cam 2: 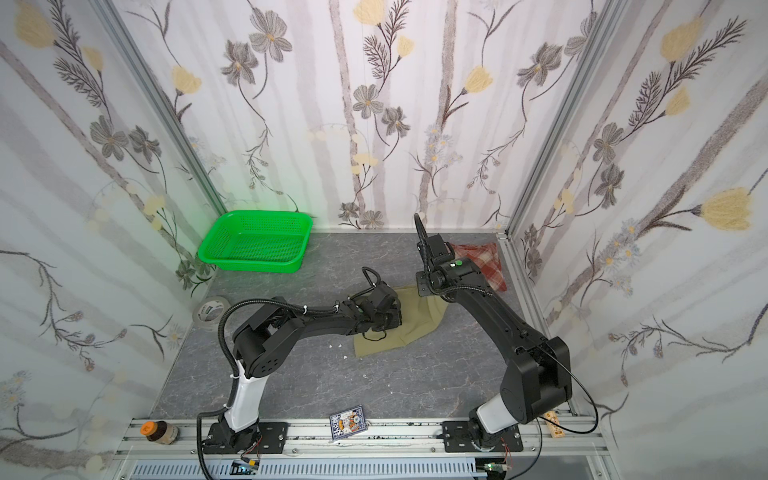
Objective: Fold and stack the skirts
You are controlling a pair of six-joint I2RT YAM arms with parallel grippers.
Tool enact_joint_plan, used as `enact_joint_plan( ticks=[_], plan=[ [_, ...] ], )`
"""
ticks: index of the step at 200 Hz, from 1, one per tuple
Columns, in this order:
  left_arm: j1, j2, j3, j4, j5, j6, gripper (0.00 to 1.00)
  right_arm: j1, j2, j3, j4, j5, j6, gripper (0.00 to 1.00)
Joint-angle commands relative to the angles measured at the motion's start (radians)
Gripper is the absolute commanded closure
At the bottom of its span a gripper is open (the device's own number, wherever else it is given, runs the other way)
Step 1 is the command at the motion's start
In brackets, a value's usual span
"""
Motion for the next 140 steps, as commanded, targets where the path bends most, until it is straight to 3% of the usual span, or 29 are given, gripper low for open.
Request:
enact_joint_plan(
  ticks=[1,60,140],
  plan=[
    [0.028,-0.067,-0.035,0.005,-0.011,0.001,0.91,0.013,-0.007,0.009,0.017,-0.013,-0.005,1.0],
    [0.146,-0.353,-0.347,-0.005,0.008,0.045,0.89,0.034,-0.005,0.003,0.016,0.004,0.002,1.0],
    [0.141,-0.324,-0.424,-0.003,-0.001,0.04,0.91,0.107,0.031,0.071,-0.033,0.083,0.001,1.0]
  ],
)
